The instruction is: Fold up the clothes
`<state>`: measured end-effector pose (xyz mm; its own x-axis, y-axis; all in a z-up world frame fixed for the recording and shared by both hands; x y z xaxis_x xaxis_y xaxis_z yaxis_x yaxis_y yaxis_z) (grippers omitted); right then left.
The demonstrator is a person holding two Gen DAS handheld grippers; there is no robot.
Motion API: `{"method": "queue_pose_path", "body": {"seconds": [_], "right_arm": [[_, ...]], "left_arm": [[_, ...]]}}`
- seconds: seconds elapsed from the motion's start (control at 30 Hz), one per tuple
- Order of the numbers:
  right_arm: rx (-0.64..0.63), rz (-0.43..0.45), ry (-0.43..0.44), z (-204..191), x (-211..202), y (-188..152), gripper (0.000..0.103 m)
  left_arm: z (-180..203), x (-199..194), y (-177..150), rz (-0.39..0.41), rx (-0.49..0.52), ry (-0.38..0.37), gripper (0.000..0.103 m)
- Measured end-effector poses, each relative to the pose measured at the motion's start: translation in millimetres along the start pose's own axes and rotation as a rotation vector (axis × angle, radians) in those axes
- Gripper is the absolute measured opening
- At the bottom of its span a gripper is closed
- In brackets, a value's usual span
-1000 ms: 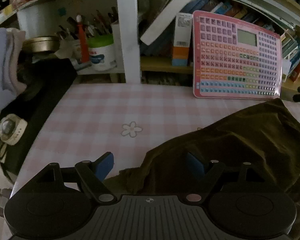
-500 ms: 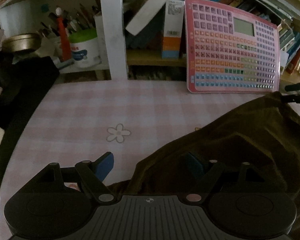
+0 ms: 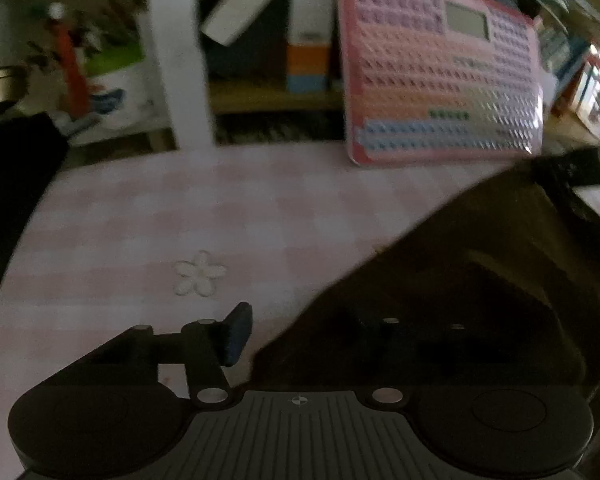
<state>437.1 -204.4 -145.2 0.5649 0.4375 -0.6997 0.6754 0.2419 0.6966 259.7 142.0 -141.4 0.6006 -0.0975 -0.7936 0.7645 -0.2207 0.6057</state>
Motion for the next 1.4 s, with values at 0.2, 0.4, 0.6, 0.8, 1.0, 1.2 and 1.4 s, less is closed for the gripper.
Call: {"method": "queue_pose_path", "body": {"seconds": [0.2, 0.4, 0.6, 0.8, 1.0, 1.2, 1.4], "right_arm": [[0.014, -0.019, 0.006, -4.7, -5.5, 0.8, 0.010], [0.075, 0.167, -0.068, -6.6, -58.9, 25.0, 0.008], [0.130, 0.289, -0.126, -6.9, -131.8, 21.1, 0.008], [0.242, 0.429, -0.162, -19.6, -233.6, -11.9, 0.007], [0.309, 0.446, -0.231, -46.7, -307.8, -88.7, 0.007], [0.423, 0.331, -0.324, -79.4, -330.8, -198.2, 0.008], [0.571, 0.211, -0.388, -106.8, -334.5, -286.1, 0.017]], "left_arm": [[10.9, 4.2, -0.1, -0.017, 0.033, -0.097, 0.005], [15.3, -28.9, 25.5, 0.130, 0.091, -0.064, 0.003], [41.3, -79.7, 35.0, 0.266, 0.178, -0.108, 0.003], [63.6, -140.6, 29.7, 0.390, 0.259, -0.169, 0.003], [91.1, -172.0, -15.1, 0.391, 0.312, -0.240, 0.003], [120.1, -182.1, -79.4, 0.334, 0.355, -0.305, 0.008], [123.5, -189.9, -126.3, 0.286, 0.299, -0.287, 0.013]]}}
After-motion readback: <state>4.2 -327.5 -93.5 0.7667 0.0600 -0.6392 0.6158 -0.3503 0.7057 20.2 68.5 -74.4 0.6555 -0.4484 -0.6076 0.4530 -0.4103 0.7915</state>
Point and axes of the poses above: each gripper's, at about its wrist camera, not at the fingertips, and x roughly the way its jaws point, z to its right, y to its top, the point moved 10 cm from there along x, roughly the way its jaws point, and after that the axes turned 9 degrees about x, right-handed, at the moved point
